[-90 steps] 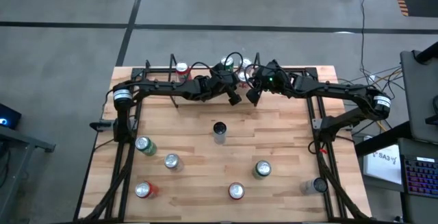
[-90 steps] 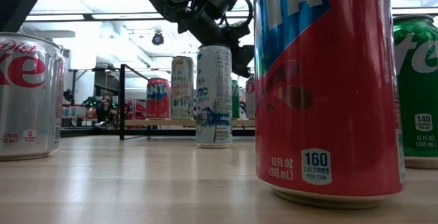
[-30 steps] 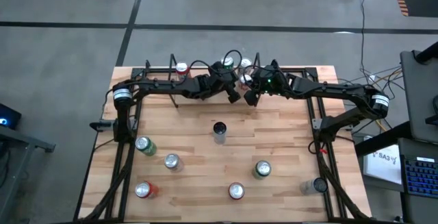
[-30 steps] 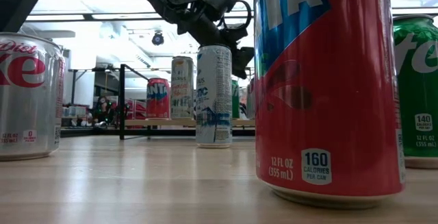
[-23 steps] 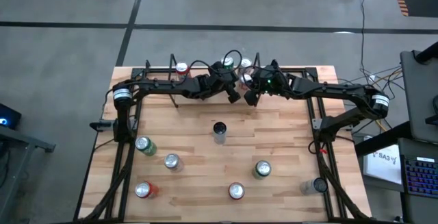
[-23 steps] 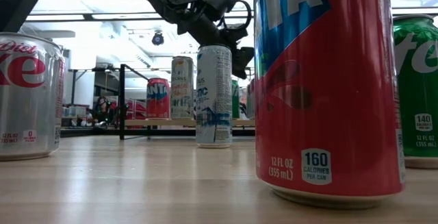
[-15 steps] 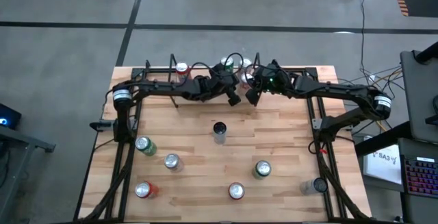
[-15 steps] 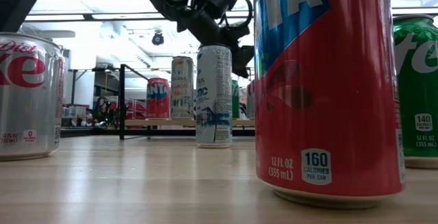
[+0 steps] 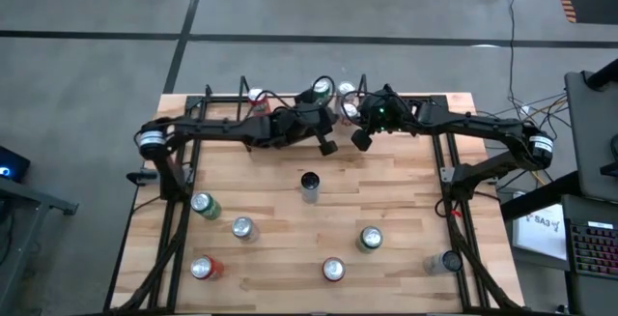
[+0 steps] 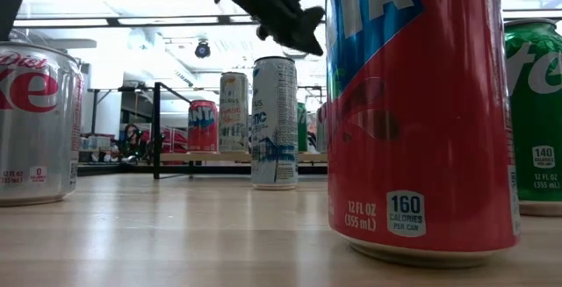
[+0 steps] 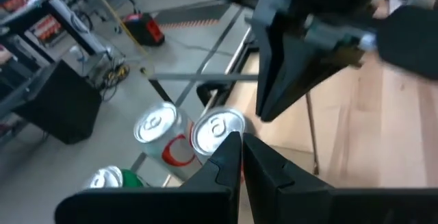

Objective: Sort soda cans
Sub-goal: Put the top red silver soda can on the shelf and align it with the other red silver soda can

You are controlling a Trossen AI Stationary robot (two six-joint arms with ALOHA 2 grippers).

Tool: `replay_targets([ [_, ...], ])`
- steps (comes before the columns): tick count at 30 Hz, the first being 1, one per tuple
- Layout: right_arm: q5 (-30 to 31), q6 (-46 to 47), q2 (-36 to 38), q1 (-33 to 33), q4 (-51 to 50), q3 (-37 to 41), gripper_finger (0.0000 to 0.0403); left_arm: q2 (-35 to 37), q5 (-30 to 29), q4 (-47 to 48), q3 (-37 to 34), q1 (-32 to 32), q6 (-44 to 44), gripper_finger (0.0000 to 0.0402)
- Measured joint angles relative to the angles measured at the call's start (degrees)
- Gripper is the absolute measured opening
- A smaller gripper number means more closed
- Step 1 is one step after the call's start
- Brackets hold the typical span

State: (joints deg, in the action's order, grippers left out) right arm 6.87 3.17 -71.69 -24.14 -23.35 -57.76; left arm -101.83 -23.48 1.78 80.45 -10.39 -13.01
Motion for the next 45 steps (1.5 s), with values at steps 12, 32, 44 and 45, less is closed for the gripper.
replay_targets([
  [12,0.61,-1.58,-2.94,-0.16,2.9,0.0,0.0011,11.71,0.04,-12.91,-13.13,1.38,0.59,0.0],
  [32,0.65,-0.35,-3.2,-0.16,2.67,0.04,0.0011,14.87,0.06,-14.73,-16.42,1.42,1.5,0.0],
  [44,2.16,-2.62,-5.5,-0.27,7.03,0.07,0.0011,14.87,0.08,-14.69,-16.42,1.42,1.5,0.0],
  [45,2.21,-2.77,-5.5,-0.27,7.47,0.07,0.0011,14.85,0.08,-14.69,-16.42,1.42,1.5,0.0],
])
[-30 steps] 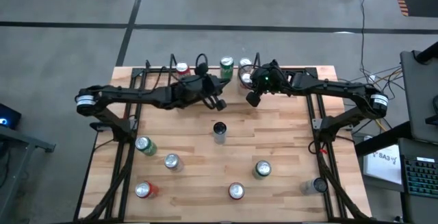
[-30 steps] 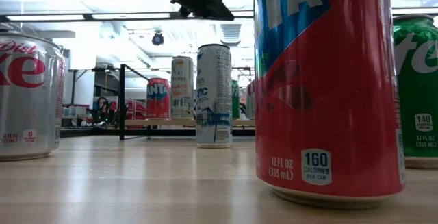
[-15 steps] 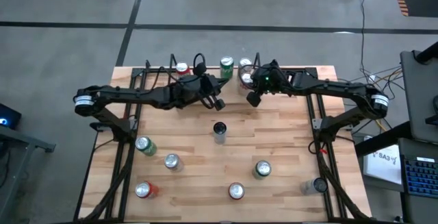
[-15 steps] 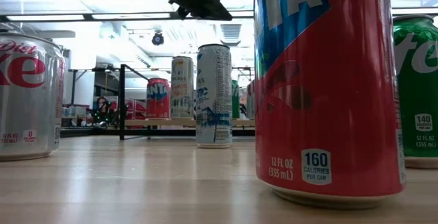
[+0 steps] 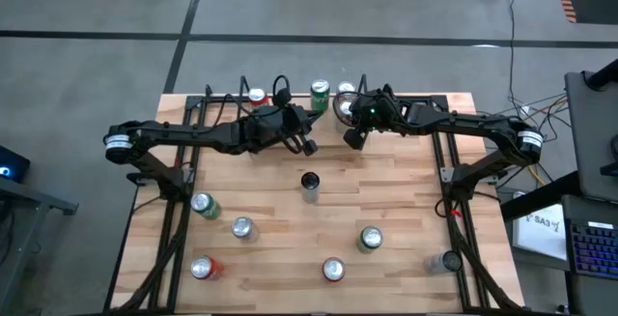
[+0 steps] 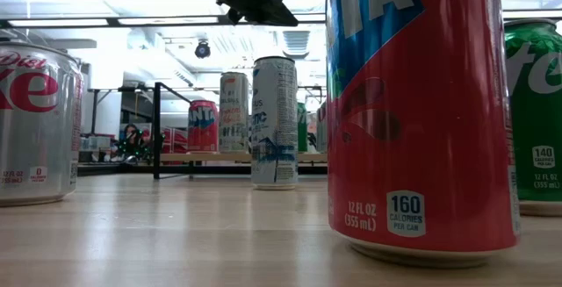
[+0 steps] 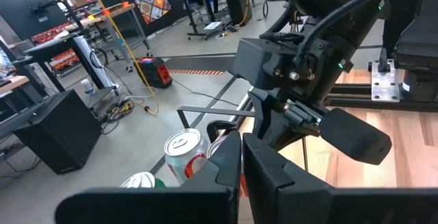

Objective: Sort soda cans
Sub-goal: Put the top red silver soda can on the shelf and align it with the other red silver soda can

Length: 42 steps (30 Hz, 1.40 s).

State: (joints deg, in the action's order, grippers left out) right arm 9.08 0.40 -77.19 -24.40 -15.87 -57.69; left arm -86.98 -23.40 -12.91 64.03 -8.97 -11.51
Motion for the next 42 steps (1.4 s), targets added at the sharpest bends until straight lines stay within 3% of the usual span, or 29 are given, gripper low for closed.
replay_targets([
  [22,-0.09,-1.99,0.07,-0.87,1.57,0.0,0.0011,-0.05,0.0,0.12,0.0,0.0,0.0,0.0],
  [42,-0.36,1.23,0.81,-0.72,-4.48,-0.15,0.0011,-0.07,0.0,0.02,0.0,0.0,-1.53,0.0],
])
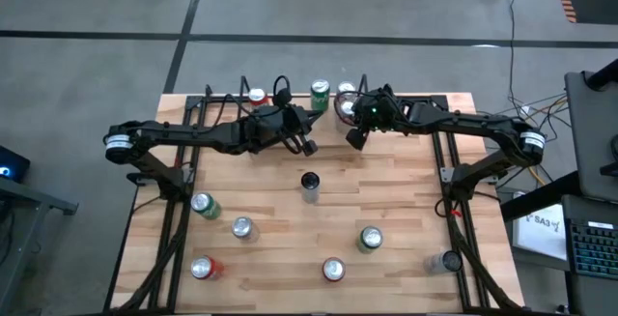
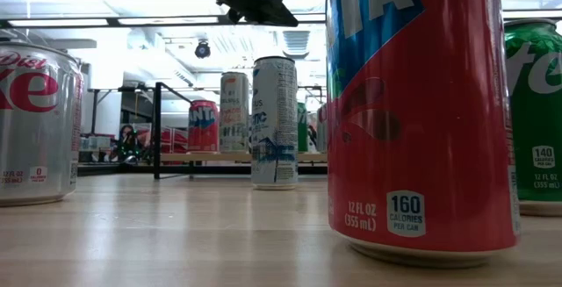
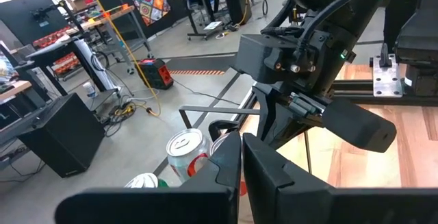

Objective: Sort soda cans
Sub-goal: Put the top red silver soda can on the shelf and align it with the other red silver soda can

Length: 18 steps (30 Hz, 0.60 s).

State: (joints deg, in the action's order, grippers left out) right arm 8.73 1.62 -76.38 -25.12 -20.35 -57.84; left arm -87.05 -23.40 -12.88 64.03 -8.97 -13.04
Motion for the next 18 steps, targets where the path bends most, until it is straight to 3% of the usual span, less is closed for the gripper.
replay_targets([
  [10,-0.13,0.47,0.11,0.13,-1.1,-0.02,0.0011,0.0,0.0,-0.07,0.0,0.0,-0.83,0.0],
  [18,0.27,-2.68,-1.42,0.09,4.47,0.24,0.0011,0.0,-0.02,-0.74,0.0,0.0,-1.74,0.0],
])
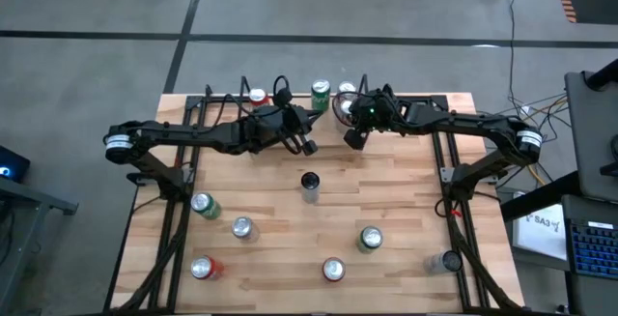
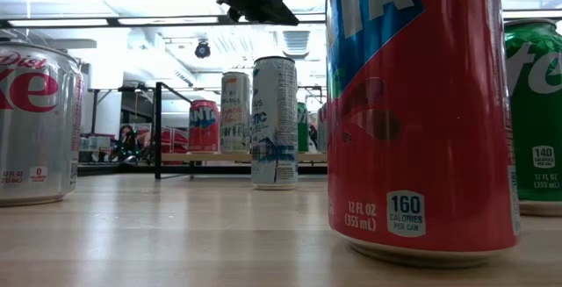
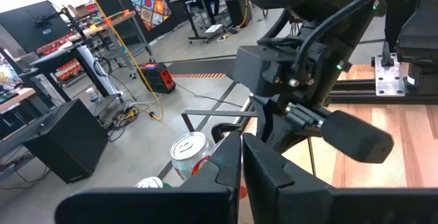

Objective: Sort soda cans
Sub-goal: Put the top red silver soda can on the shelf and align it with the other red silver soda can

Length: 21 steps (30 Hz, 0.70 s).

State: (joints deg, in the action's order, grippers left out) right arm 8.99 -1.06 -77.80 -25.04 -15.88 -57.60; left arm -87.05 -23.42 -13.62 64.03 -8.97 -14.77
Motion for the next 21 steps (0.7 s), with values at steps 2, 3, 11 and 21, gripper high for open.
replay_targets([
  [2,0.02,-0.67,-0.11,-0.04,1.55,0.0,0.0011,0.0,0.0,-0.01,0.0,0.0,-0.04,0.0],
  [3,0.06,-0.71,-0.11,-0.04,1.81,-0.05,0.0011,0.0,0.0,0.02,0.0,0.0,-0.03,0.0],
  [11,-1.27,0.96,0.02,0.0,-6.48,-5.58,0.0011,0.0,0.0,0.02,0.0,0.0,-0.04,0.0],
  [21,-2.96,2.11,-0.33,0.0,-8.62,-4.98,0.0011,0.0,0.0,0.08,0.0,0.0,-1.04,0.0],
])
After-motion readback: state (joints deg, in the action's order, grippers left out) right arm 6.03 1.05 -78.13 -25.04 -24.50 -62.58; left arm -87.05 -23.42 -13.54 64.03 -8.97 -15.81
